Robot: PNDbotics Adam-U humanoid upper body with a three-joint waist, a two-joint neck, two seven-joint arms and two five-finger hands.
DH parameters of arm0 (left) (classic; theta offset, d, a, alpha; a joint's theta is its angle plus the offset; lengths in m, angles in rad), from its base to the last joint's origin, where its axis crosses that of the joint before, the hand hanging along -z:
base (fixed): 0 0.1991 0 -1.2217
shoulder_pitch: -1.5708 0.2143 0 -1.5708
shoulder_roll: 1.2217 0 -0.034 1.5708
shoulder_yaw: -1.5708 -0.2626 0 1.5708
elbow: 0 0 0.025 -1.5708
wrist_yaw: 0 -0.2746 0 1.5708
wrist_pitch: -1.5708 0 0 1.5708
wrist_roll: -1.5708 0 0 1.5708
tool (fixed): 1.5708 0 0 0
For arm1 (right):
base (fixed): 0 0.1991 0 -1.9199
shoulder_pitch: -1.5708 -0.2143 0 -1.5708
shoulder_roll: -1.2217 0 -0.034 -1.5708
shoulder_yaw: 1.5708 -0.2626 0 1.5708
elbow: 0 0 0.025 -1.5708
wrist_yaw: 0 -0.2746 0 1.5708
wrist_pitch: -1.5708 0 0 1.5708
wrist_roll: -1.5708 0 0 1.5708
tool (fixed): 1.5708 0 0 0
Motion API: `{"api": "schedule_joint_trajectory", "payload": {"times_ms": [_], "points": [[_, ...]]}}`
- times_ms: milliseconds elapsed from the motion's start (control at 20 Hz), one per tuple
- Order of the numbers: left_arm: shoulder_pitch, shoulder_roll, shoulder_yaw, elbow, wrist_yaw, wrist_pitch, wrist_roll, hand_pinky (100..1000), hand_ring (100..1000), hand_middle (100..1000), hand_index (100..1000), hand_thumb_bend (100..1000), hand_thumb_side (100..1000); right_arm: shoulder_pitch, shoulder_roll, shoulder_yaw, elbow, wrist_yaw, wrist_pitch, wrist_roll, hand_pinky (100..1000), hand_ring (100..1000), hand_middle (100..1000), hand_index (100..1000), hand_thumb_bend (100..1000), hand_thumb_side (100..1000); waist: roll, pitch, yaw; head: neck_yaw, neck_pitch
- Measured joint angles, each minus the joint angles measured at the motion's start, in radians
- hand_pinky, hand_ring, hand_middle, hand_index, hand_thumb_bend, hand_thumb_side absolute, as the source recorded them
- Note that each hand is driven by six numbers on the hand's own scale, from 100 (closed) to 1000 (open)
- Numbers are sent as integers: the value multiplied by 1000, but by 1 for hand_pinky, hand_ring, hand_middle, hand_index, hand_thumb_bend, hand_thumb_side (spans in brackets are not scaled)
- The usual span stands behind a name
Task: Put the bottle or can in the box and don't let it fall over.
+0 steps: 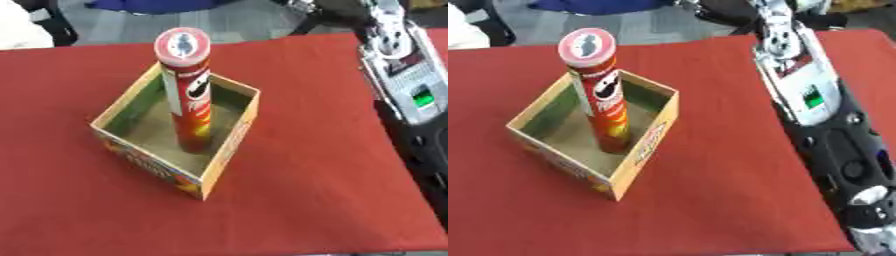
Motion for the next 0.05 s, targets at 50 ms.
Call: {"api": "schedule_joint_trajectory", "payload": {"times_ms": [50], "points": [[0, 0, 0, 0, 0, 0, 0, 724, 789, 749, 788, 434, 767, 18, -15, -6, -7, -2, 3, -5, 736, 757, 844, 821, 1000, 541, 1, 0, -1, 0, 0]]}}
